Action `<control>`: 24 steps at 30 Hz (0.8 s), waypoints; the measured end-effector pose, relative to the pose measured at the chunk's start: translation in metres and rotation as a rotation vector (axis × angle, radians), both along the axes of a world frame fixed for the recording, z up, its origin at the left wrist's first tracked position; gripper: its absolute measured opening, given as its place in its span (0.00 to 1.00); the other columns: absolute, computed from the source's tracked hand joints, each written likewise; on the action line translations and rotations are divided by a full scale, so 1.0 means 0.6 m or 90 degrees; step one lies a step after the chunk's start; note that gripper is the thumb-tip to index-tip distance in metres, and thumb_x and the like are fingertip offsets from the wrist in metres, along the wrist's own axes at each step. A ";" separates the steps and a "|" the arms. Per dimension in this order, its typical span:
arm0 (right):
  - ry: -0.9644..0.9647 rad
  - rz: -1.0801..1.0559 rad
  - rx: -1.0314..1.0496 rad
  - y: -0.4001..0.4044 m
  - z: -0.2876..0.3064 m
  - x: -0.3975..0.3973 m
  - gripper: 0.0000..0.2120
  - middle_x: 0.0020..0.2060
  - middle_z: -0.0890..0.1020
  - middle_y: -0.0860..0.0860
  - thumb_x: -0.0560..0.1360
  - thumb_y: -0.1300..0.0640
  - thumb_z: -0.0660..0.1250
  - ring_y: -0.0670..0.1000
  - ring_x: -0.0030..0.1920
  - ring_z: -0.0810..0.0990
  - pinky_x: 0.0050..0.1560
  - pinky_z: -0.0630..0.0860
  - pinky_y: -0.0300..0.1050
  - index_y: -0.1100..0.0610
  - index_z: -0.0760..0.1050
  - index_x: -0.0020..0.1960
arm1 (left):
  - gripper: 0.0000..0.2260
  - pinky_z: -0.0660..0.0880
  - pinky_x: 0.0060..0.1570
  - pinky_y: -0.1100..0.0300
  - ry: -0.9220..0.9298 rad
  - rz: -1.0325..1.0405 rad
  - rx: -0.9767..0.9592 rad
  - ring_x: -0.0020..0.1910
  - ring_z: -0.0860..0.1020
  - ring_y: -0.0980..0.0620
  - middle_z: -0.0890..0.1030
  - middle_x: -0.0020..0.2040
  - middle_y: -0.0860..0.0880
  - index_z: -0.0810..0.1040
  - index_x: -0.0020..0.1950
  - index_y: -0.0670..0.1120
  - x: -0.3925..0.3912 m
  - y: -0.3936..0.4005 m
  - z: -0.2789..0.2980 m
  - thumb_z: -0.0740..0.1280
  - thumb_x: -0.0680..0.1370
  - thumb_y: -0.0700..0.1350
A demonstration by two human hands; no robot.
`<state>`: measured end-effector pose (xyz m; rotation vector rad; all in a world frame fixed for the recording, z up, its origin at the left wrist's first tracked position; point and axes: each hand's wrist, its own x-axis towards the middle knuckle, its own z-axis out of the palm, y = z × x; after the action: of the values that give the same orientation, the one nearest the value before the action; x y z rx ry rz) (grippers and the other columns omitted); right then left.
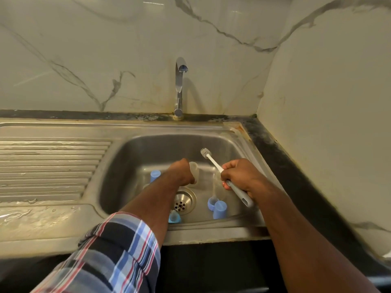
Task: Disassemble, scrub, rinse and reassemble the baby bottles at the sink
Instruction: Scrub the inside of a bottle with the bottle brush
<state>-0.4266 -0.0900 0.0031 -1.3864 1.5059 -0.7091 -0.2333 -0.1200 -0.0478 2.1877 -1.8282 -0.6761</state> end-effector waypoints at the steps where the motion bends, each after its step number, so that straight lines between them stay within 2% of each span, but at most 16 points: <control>1: -0.002 0.003 -0.002 0.000 -0.001 -0.001 0.07 0.36 0.79 0.61 0.71 0.72 0.66 0.55 0.31 0.77 0.39 0.78 0.50 0.66 0.76 0.48 | 0.29 0.76 0.54 0.53 0.004 0.003 0.001 0.60 0.79 0.43 0.79 0.63 0.43 0.72 0.68 0.41 0.001 -0.008 -0.003 0.78 0.72 0.48; 9: 0.013 0.030 -0.004 -0.005 -0.005 0.001 0.11 0.37 0.81 0.61 0.71 0.71 0.66 0.55 0.33 0.79 0.35 0.79 0.46 0.63 0.77 0.53 | 0.33 0.75 0.59 0.53 -0.003 0.026 0.004 0.64 0.77 0.43 0.77 0.66 0.43 0.70 0.70 0.41 0.005 -0.049 -0.041 0.79 0.71 0.51; 16: 0.000 0.024 0.000 -0.012 -0.011 0.003 0.14 0.38 0.81 0.61 0.72 0.72 0.65 0.55 0.35 0.79 0.34 0.79 0.44 0.63 0.76 0.57 | 0.30 0.74 0.55 0.53 -0.042 0.029 -0.021 0.63 0.76 0.42 0.77 0.64 0.42 0.73 0.66 0.43 0.002 -0.072 -0.057 0.78 0.72 0.55; 19: -0.004 0.019 -0.006 -0.017 -0.013 0.002 0.15 0.39 0.82 0.61 0.72 0.71 0.65 0.55 0.35 0.80 0.34 0.80 0.44 0.63 0.76 0.57 | 0.29 0.73 0.60 0.53 -0.050 0.026 -0.018 0.65 0.74 0.42 0.75 0.66 0.41 0.74 0.68 0.43 0.001 -0.077 -0.069 0.77 0.72 0.55; 24: -0.008 -0.002 -0.036 -0.020 -0.014 0.000 0.15 0.39 0.83 0.60 0.72 0.70 0.67 0.54 0.34 0.82 0.38 0.82 0.46 0.60 0.77 0.57 | 0.27 0.75 0.58 0.51 0.035 0.070 -0.096 0.62 0.77 0.40 0.77 0.63 0.42 0.71 0.67 0.44 -0.005 -0.063 -0.051 0.72 0.73 0.56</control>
<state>-0.4267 -0.1022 -0.0051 -1.4194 1.4883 -0.7661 -0.2360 -0.1575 -0.0787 2.1316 -1.6597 -0.5512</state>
